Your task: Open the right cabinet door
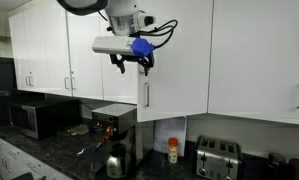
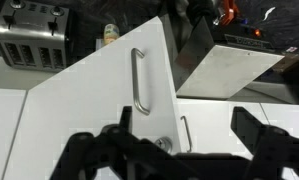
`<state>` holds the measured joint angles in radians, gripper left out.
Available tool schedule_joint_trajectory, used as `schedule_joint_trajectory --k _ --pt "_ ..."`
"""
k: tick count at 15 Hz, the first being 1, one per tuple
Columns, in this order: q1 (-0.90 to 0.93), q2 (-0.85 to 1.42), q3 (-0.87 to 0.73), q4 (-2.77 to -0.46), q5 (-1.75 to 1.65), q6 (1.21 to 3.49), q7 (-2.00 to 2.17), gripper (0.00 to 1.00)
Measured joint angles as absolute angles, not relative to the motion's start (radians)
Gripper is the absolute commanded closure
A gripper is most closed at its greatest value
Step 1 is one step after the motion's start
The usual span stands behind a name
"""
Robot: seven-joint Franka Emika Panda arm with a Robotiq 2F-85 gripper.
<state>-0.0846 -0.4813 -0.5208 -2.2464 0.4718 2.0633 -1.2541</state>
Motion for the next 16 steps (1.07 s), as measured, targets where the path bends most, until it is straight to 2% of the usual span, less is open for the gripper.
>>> schedule_joint_trajectory --k 4,12,16 --pt "-0.092 -0.483 -0.464 -2.227 0.41 1.991 -1.152 0.0" --pt "-0.096 -0.505 -0.335 -2.225 0.255 1.989 -0.913 0.0" --pt "-0.101 -0.517 -0.265 -2.243 0.145 2.157 -0.725 0.0"
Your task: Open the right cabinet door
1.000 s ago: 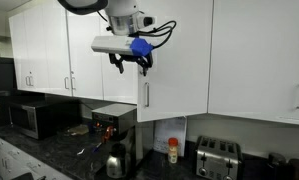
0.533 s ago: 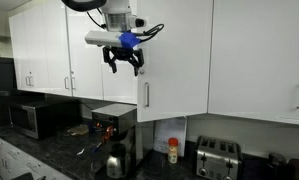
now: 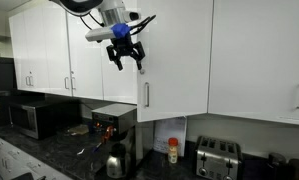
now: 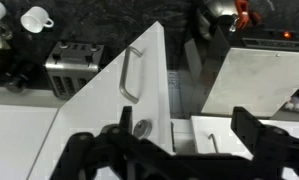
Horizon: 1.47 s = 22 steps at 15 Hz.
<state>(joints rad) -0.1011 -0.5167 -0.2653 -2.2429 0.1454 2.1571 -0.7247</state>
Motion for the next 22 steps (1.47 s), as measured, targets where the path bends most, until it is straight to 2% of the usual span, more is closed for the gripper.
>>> schedule_joint_trajectory --k 3,9,22 --pt "-0.102 -0.521 -0.203 -2.269 0.023 2.272 -0.561 0.0" --pt "-0.11 -0.521 -0.131 -2.29 -0.21 2.35 -0.284 0.0" --pt "-0.288 -0.525 0.03 -2.329 -0.663 2.479 0.283 0.0"
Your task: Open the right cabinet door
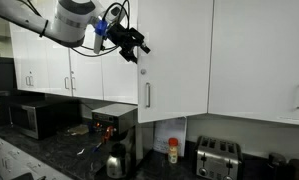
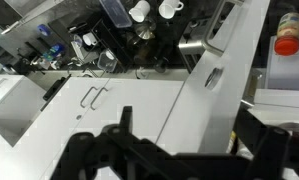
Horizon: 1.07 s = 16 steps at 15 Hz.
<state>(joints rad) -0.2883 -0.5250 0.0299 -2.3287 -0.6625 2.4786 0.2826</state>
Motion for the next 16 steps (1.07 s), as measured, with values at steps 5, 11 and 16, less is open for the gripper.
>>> schedule_joint_trajectory --k 5,11,16 --pt "-0.296 -0.534 0.042 -2.337 -0.787 2.475 0.404 0.0" --pt "-0.295 -0.552 0.044 -2.341 -0.908 2.434 0.492 0.0" --pt "-0.293 -0.558 0.045 -2.341 -0.974 2.344 0.531 0.0"
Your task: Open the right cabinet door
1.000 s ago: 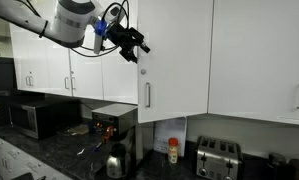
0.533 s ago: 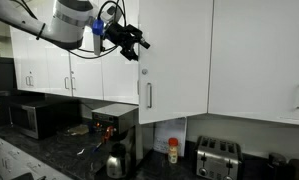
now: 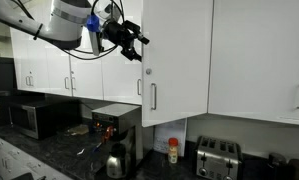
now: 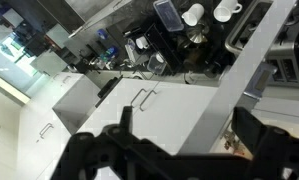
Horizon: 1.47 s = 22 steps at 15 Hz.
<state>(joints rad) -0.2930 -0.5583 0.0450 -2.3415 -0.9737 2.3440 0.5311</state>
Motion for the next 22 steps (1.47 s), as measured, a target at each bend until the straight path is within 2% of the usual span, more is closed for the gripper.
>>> schedule_joint_trajectory --k 15,22 --pt "-0.249 -0.558 0.023 -2.341 -1.043 2.185 0.548 0.0" --pt "-0.106 -0.558 -0.037 -2.342 -0.756 2.183 0.356 0.0"
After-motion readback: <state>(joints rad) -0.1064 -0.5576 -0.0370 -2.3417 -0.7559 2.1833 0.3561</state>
